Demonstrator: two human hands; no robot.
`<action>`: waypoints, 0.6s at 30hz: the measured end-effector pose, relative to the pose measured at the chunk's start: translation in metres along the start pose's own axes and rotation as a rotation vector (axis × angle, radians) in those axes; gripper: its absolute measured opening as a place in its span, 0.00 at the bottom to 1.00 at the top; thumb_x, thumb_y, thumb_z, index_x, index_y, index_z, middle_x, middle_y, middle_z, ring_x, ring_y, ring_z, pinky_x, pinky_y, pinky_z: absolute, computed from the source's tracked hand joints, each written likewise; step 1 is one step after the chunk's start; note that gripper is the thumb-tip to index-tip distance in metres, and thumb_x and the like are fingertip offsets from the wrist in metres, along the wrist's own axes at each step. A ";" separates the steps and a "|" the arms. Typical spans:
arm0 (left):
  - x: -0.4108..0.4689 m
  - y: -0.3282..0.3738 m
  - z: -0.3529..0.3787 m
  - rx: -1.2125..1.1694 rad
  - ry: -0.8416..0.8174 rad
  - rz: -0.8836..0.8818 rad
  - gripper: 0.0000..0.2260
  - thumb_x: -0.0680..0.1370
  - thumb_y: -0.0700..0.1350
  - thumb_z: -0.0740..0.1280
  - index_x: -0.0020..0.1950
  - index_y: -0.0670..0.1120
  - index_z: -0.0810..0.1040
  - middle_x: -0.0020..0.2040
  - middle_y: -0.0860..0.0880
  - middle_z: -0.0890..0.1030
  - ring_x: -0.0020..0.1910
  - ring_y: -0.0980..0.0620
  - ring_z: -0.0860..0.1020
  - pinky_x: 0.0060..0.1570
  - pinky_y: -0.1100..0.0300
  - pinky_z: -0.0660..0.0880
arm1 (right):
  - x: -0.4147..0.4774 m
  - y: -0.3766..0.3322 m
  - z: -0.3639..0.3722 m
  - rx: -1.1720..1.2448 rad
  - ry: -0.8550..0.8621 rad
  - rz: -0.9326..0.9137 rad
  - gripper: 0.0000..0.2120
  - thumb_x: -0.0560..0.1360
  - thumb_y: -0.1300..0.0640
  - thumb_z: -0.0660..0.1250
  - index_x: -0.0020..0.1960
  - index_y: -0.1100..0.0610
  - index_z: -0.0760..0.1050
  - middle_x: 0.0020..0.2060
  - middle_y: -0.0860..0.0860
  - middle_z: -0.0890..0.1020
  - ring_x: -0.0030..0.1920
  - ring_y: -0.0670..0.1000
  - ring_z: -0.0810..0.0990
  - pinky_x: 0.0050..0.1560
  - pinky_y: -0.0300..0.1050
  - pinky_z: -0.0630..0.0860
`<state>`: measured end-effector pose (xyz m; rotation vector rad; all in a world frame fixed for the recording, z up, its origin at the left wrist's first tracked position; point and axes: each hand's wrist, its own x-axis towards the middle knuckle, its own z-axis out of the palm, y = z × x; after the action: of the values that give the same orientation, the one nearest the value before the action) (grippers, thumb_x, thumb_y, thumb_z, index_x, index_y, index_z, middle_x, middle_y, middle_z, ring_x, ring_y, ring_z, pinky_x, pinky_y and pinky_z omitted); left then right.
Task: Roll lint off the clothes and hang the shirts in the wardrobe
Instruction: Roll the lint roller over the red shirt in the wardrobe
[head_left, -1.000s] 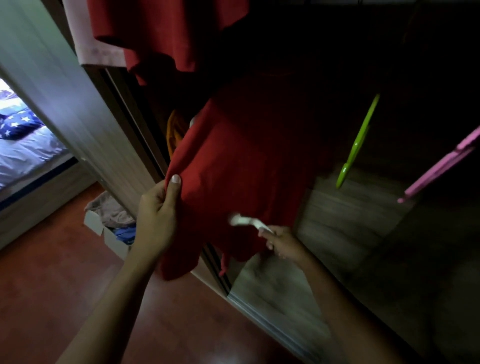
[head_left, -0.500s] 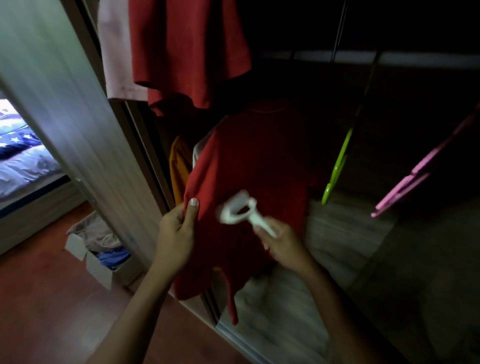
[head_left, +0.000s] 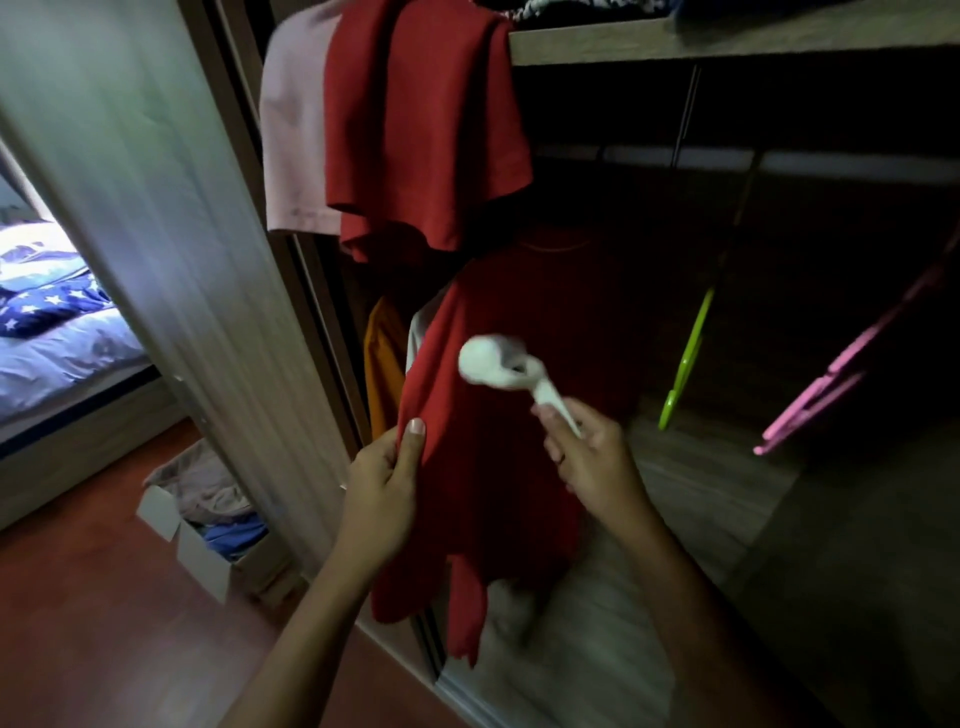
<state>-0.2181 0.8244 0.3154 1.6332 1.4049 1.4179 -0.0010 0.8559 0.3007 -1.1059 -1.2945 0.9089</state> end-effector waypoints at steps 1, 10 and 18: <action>0.001 0.001 0.001 0.010 -0.001 0.003 0.23 0.85 0.52 0.59 0.34 0.41 0.67 0.28 0.48 0.69 0.27 0.52 0.67 0.29 0.58 0.63 | 0.006 -0.006 -0.001 0.049 0.049 0.012 0.12 0.82 0.53 0.63 0.52 0.63 0.78 0.26 0.48 0.70 0.22 0.42 0.64 0.22 0.36 0.60; 0.000 0.007 0.003 -0.003 -0.045 0.021 0.22 0.85 0.52 0.59 0.32 0.46 0.67 0.26 0.52 0.69 0.25 0.54 0.68 0.27 0.60 0.63 | 0.007 0.030 0.001 0.007 0.079 0.005 0.13 0.83 0.52 0.63 0.48 0.62 0.73 0.28 0.51 0.71 0.23 0.44 0.66 0.23 0.37 0.62; -0.003 0.011 0.002 -0.034 -0.074 0.002 0.28 0.83 0.60 0.59 0.37 0.37 0.70 0.28 0.39 0.72 0.25 0.40 0.68 0.27 0.49 0.65 | -0.013 0.078 0.002 -0.109 -0.076 0.128 0.13 0.82 0.52 0.65 0.46 0.61 0.77 0.28 0.48 0.71 0.26 0.43 0.68 0.28 0.37 0.64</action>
<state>-0.2122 0.8183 0.3234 1.6495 1.3308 1.3607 0.0022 0.8637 0.2218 -1.2613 -1.3603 0.9925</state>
